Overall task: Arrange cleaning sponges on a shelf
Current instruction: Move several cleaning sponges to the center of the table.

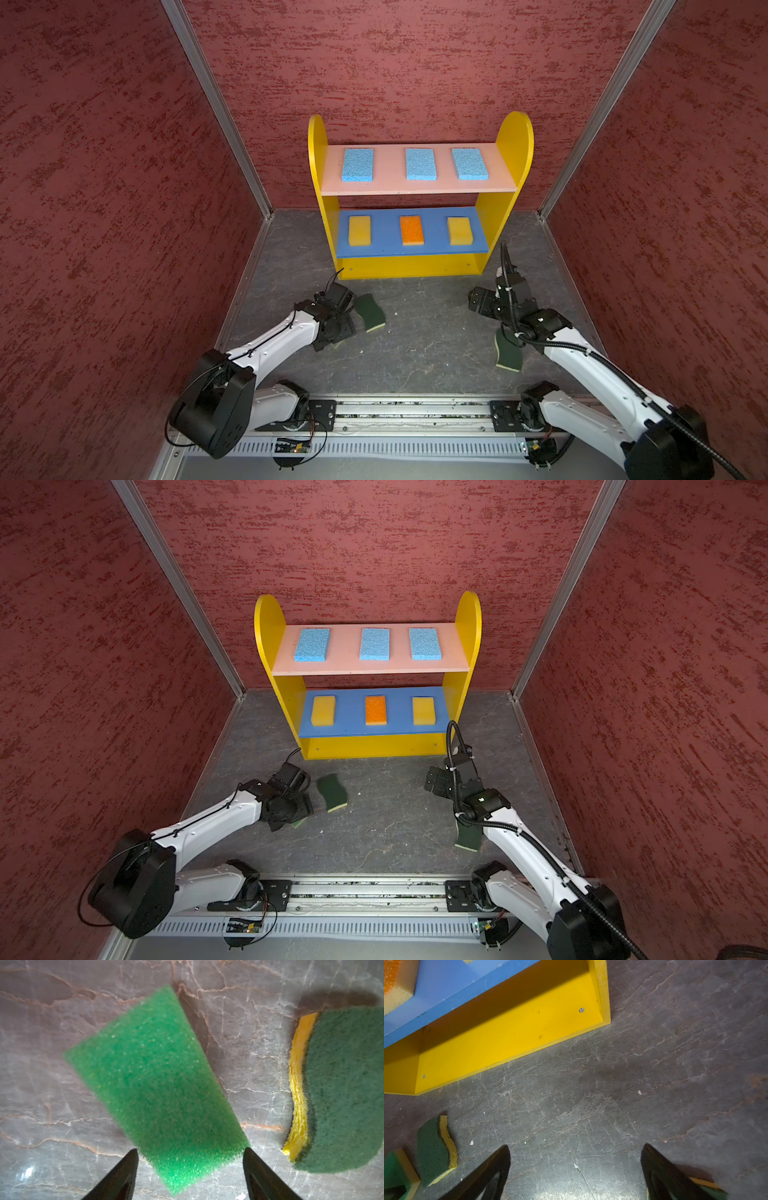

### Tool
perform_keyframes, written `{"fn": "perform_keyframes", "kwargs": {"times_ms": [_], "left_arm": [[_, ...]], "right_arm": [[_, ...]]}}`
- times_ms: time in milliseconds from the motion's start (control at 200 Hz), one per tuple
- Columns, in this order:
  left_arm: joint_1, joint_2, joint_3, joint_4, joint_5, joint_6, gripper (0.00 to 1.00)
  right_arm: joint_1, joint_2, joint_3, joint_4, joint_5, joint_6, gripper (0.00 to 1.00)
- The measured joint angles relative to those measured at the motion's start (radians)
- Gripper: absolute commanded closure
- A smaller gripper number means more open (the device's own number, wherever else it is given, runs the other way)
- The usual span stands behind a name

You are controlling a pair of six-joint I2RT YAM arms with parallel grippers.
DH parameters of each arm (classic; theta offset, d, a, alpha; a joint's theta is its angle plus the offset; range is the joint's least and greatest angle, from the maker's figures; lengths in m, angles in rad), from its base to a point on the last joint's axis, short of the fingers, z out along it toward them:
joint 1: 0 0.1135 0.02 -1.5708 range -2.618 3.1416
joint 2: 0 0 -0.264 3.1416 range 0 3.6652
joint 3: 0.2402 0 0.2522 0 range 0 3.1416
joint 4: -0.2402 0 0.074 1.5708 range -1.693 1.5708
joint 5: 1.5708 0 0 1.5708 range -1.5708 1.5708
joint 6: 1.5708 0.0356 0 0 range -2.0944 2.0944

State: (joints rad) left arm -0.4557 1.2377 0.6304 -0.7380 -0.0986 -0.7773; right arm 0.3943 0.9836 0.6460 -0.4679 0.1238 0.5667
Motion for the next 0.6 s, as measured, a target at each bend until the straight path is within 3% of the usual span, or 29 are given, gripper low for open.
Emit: {"fn": "perform_keyframes", "kwargs": {"times_ms": [220,240,255,266,601], "left_arm": [[0.01,-0.023,0.0,0.002,0.006,0.0,0.18],[0.013,-0.026,-0.001,0.003,0.009,0.0,0.15],[0.014,-0.028,-0.001,0.004,0.012,0.0,0.03],[0.015,-0.029,-0.001,0.006,0.014,-0.001,0.0],[0.025,-0.031,-0.006,0.038,0.056,-0.04,0.0]], "right_arm": [[0.0,0.0,0.0,0.001,-0.005,-0.002,0.01],[0.0,0.0,0.0,0.001,-0.005,-0.003,0.01],[0.0,0.0,0.0,0.001,-0.006,-0.003,0.01],[0.0,0.0,0.0,0.002,-0.006,-0.003,0.01],[0.0,0.0,0.0,0.008,-0.01,-0.007,0.01]]}}
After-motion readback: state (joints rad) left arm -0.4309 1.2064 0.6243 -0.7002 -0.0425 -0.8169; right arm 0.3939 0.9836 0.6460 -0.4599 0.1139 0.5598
